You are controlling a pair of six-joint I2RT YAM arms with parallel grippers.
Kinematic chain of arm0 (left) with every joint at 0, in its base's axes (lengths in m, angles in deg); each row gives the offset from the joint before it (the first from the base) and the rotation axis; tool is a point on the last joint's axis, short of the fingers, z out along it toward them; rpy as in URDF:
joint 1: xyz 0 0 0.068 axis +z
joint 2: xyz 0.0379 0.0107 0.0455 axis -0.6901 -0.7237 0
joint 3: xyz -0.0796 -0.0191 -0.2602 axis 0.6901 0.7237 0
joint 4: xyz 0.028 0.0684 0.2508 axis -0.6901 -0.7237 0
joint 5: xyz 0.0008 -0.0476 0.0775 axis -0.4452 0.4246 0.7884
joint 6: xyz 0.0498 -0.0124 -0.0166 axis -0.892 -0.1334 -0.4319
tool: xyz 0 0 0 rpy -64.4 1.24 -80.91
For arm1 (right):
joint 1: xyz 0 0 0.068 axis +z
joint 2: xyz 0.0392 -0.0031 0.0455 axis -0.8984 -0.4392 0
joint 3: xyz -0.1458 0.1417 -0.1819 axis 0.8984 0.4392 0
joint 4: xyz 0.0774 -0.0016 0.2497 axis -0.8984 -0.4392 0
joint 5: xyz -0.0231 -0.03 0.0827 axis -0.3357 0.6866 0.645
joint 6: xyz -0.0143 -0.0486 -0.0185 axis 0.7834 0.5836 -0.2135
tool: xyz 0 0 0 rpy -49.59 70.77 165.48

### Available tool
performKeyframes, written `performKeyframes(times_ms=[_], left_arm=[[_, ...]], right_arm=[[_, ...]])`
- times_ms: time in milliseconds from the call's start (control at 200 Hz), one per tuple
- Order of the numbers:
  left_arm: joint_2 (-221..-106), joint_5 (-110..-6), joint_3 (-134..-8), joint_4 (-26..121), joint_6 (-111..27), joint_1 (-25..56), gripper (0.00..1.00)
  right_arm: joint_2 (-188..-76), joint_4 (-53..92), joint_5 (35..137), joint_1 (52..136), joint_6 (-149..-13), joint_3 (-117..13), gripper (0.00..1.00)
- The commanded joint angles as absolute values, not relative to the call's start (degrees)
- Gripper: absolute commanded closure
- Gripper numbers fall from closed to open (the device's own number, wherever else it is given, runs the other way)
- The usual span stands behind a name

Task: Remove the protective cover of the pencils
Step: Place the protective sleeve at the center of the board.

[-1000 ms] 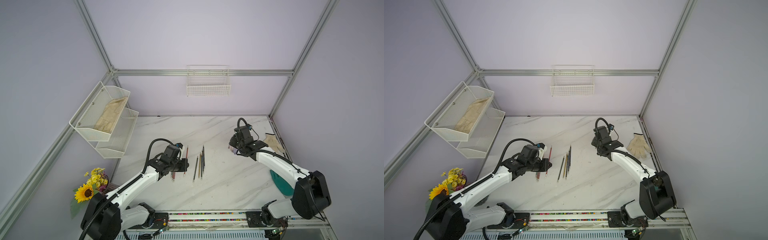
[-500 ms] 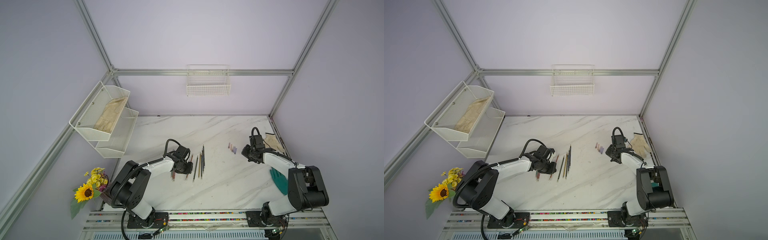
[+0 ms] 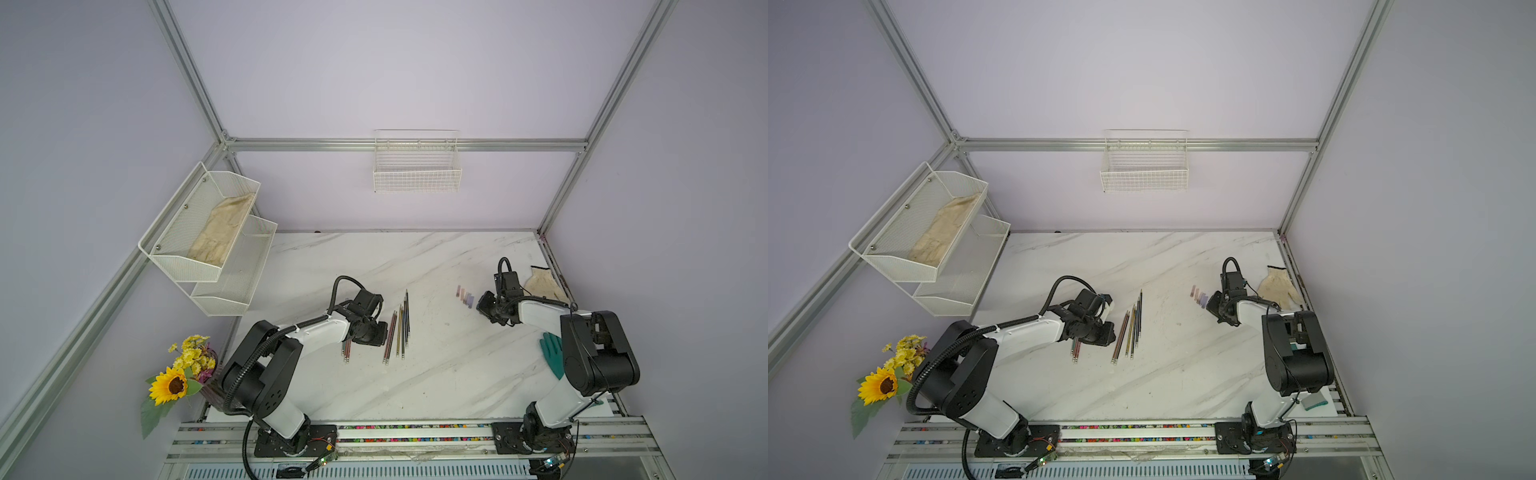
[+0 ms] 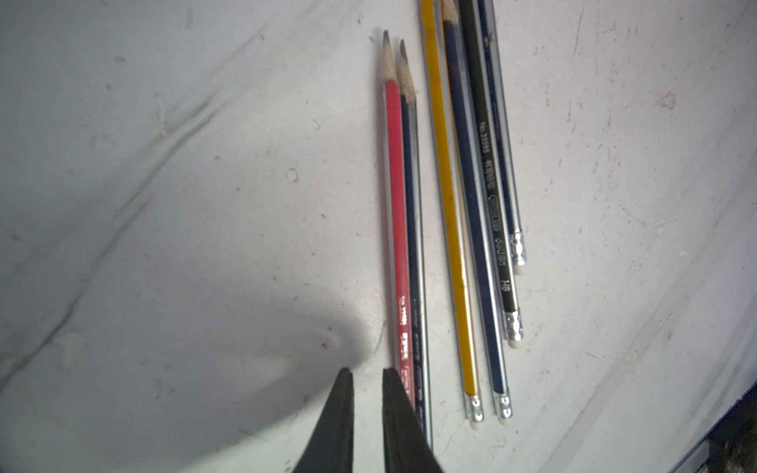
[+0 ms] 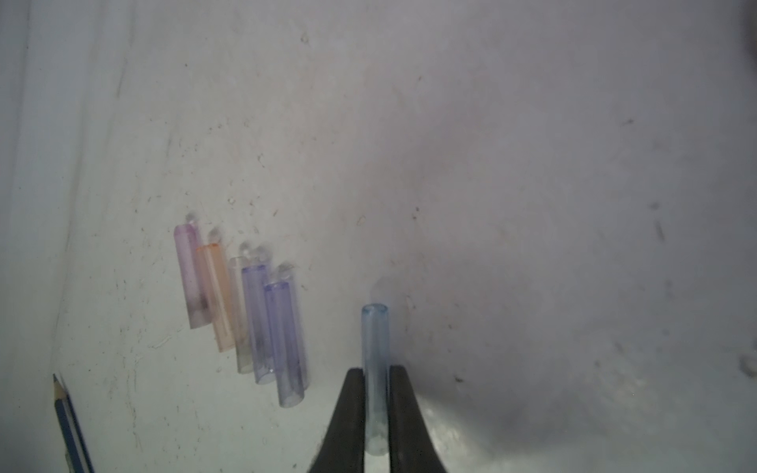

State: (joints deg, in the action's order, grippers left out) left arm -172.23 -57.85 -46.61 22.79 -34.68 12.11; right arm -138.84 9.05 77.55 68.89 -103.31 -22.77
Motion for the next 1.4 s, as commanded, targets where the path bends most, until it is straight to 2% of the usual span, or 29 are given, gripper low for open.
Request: performKeyframes(times_ms=[0, 290, 670, 720, 900, 1045, 1395], left_arm=[[-171.20, -58.58, -49.46, 24.45, -34.70, 11.91, 0.84], [-169.38, -58.51, -49.27, 24.06, -34.43, 11.93, 0.84], [-161.82, -55.48, -47.70, 17.42, -35.11, 14.14, 0.82], [-158.07, -54.70, -46.69, 17.01, -34.28, 14.76, 0.81], [-149.06, -49.25, -44.38, 13.21, -30.28, 15.82, 0.76], [-144.81, -45.25, -43.14, 11.06, -27.74, 16.08, 0.76], [-149.72, -47.52, -41.87, 10.74, -26.17, 16.36, 0.78]], right_arm=[[-139.60, 11.11, 78.96, 68.72, -103.46, -23.65, 0.95], [-140.58, 12.39, 80.91, 68.74, -103.29, -23.47, 0.94], [-138.55, 13.41, 83.47, 68.77, -103.02, -22.43, 0.77], [-137.68, 13.24, 83.57, 68.73, -102.94, -22.33, 0.74], [-133.11, 11.86, 84.32, 68.77, -102.16, -22.49, 0.73], [-127.37, 9.25, 84.13, 68.72, -100.43, -23.29, 0.73], [-112.45, 11.94, 100.17, 70.50, -97.05, -15.48, 0.72]])
